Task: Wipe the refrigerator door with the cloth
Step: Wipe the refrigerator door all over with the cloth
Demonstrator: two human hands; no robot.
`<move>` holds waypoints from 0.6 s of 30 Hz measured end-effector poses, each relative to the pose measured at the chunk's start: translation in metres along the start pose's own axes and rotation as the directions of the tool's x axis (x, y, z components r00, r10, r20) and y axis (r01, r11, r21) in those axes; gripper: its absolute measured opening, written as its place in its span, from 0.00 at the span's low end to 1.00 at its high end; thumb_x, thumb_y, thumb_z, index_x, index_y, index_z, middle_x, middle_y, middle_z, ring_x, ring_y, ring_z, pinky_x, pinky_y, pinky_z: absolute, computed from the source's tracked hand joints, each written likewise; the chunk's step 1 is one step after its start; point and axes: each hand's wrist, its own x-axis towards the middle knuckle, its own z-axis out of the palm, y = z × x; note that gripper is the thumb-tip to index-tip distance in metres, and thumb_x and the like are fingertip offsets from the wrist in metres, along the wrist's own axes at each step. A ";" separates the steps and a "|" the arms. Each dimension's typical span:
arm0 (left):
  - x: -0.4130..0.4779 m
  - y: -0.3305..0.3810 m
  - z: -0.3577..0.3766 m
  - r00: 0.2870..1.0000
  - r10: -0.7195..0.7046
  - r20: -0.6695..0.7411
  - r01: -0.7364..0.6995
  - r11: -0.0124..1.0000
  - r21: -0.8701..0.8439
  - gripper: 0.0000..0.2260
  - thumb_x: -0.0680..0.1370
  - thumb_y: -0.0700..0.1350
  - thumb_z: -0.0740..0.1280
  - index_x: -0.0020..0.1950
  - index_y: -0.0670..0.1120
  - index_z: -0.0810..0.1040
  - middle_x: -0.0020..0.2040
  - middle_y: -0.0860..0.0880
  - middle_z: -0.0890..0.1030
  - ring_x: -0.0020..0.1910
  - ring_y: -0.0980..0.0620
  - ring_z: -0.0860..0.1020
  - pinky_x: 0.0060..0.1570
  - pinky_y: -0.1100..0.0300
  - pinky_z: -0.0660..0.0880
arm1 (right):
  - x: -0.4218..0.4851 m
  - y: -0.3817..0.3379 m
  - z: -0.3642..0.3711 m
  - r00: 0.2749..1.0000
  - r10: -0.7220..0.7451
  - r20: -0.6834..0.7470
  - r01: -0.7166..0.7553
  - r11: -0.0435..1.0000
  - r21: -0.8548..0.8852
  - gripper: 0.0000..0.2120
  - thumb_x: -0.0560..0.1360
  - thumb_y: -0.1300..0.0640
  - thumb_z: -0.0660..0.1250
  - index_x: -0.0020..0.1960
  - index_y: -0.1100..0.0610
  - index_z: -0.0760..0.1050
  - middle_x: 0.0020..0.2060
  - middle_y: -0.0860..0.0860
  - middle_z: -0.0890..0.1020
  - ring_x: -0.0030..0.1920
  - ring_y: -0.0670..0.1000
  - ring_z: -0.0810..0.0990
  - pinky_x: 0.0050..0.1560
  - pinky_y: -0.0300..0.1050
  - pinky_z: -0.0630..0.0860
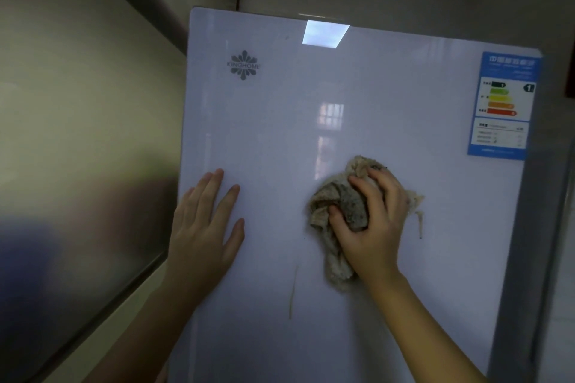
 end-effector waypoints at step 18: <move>0.000 0.005 0.000 1.000 -0.021 -0.013 0.021 1.000 0.008 0.24 0.81 0.50 0.63 0.74 0.41 0.72 0.78 0.39 0.66 0.78 0.39 0.65 0.74 0.42 0.64 | 0.018 -0.023 0.010 0.996 -0.084 0.029 0.083 0.996 0.031 0.14 0.79 0.54 0.67 0.62 0.57 0.83 0.72 0.57 0.74 0.76 0.61 0.68 0.76 0.60 0.64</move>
